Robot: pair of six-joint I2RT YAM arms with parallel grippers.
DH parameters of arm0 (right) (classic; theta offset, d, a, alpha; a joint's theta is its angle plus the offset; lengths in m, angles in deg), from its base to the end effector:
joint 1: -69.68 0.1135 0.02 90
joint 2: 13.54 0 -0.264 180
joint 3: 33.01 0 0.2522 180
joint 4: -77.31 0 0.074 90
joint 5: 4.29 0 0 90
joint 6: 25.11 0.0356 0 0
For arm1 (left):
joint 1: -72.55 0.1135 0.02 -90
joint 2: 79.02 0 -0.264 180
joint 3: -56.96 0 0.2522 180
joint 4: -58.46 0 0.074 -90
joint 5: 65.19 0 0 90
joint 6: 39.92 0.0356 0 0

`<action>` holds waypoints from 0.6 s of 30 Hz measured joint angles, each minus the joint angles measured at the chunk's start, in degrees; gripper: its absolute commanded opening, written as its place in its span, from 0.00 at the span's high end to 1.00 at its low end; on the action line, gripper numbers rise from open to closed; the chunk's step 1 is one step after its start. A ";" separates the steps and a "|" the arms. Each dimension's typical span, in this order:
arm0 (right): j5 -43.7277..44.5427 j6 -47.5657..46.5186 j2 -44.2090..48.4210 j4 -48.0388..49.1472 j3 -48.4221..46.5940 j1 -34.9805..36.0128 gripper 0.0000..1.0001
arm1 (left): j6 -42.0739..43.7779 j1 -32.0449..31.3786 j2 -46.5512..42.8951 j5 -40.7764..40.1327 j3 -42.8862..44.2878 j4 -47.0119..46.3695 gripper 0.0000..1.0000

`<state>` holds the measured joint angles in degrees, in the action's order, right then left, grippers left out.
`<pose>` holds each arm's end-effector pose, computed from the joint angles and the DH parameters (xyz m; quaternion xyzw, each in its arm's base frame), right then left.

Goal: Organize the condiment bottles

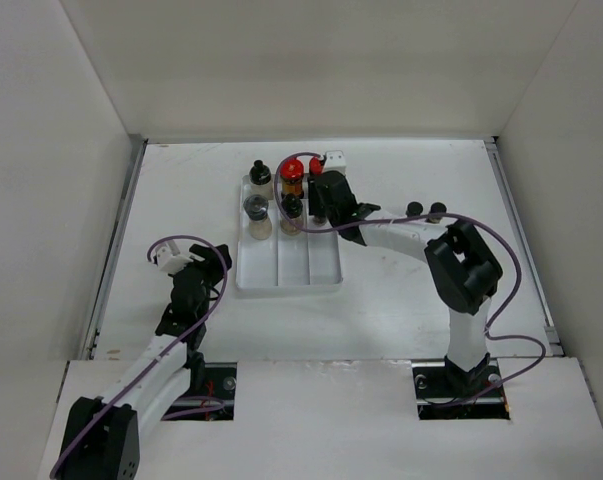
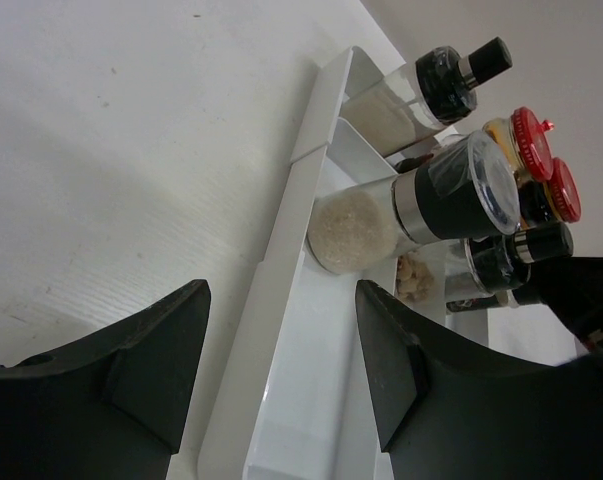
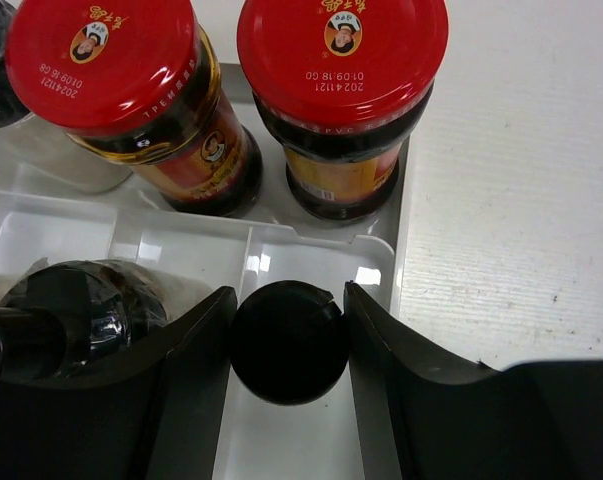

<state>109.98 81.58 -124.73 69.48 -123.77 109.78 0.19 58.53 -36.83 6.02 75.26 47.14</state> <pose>0.3502 0.2758 0.2212 -0.0646 0.8436 0.0798 0.5271 0.1581 -0.0277 0.1652 -0.3342 0.7010 -0.2185 0.5910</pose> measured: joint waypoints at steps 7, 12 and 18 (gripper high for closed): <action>-0.04 0.70 -0.07 0.04 -0.17 -0.02 0.19 | 0.00 0.00 0.79 0.02 0.00 0.00 0.42; -0.28 0.72 4.90 -0.35 3.50 -0.07 0.19 | 0.00 0.00 0.70 0.00 0.00 -0.02 0.42; 0.26 1.66 21.53 1.22 13.70 -3.89 0.55 | 0.00 0.00 0.28 0.00 0.00 0.00 0.42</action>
<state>110.25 83.24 -103.20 70.70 -110.06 105.89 0.19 58.53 -36.54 6.02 75.26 47.14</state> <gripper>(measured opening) 0.539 0.582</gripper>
